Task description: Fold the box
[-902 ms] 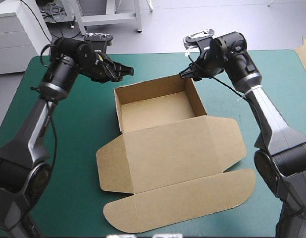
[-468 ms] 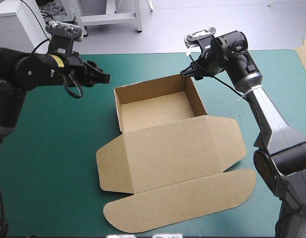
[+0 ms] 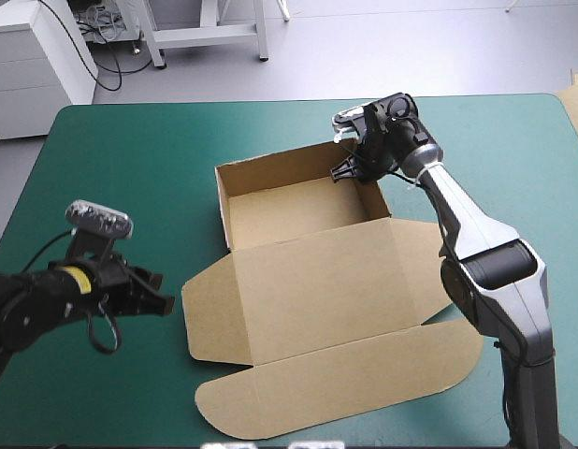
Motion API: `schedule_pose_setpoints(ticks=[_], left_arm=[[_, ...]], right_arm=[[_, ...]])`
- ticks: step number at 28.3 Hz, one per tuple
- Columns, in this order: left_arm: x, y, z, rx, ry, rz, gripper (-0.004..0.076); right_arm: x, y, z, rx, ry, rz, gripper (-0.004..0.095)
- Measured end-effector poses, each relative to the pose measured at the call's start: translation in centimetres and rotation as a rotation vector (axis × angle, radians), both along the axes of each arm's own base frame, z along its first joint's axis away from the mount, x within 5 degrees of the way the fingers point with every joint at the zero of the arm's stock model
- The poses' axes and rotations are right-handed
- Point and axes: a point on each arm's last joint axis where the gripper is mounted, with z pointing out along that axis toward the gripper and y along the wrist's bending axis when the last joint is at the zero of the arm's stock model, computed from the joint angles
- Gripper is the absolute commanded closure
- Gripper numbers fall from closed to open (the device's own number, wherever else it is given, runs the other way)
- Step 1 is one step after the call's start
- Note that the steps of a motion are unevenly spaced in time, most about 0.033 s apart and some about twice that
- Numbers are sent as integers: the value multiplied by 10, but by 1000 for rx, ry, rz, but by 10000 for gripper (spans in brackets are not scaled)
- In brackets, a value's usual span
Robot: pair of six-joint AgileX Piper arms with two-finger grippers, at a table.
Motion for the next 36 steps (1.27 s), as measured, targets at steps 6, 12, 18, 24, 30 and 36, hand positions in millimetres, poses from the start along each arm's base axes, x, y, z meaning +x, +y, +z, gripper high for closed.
schedule_pose_setpoints(ticks=[6, 12, 18, 24, 30, 36], left_arm=[[-52, 20, -44, -25, -62, 3, 736], [-91, 36, -75, -77, -181, 11, 732], [-111, 44, -86, -115, -280, 12, 732], [-119, 47, -87, -127, -326, 9, 732], [-120, 49, -87, -104, -339, 15, 732], [-120, 50, -87, -91, -346, 17, 732]], right_arm=[[2, 2, -6, -8, 1, 18, 926], [11, -22, -6, -32, -11, -31, 926], [30, -131, -6, -35, 1, -255, 926], [18, -269, -6, -29, 6, -544, 926], [-21, -377, -7, 56, 9, -797, 926], [-37, -405, -7, 49, 10, -860, 916]])
